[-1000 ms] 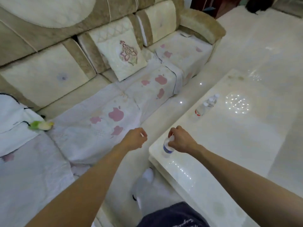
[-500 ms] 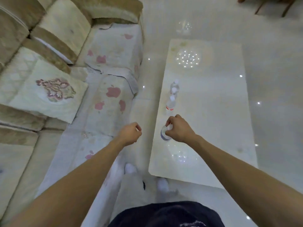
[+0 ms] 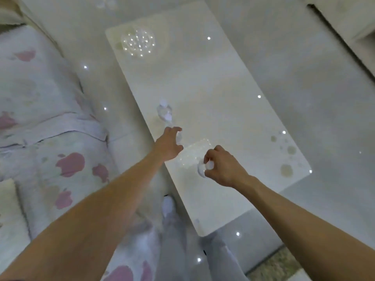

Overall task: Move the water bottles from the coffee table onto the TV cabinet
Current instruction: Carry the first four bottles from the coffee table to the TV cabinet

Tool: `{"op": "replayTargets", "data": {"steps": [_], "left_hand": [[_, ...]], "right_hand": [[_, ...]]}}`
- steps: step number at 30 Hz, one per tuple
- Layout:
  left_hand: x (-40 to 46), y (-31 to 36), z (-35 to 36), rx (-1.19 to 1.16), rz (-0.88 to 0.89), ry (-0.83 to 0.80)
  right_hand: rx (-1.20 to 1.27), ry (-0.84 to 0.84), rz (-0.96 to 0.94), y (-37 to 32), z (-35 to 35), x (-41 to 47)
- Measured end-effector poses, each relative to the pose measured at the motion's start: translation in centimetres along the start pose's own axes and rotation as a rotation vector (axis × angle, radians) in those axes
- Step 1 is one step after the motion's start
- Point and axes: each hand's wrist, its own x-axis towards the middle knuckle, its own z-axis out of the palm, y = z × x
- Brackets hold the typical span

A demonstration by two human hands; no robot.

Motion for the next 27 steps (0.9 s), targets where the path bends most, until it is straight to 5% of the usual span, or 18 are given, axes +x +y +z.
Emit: {"op": "replayTargets", "data": {"steps": [8,13,27], "left_hand": [[7.7,-2.0,4.1,0.491,0.16,-0.071],[6.6,-2.4,3.9,0.515,0.177,0.031],[0.0,9.1,2.3,0.532,0.286,-0.233]], "right_hand": [[0.11,0.091,0.112,2.6,3.9,2.2],[0.162,0.106,0.163,3.3,4.0,1.5],[0.296,0.284,0.275,8.8,-2.1,-5.9]]}}
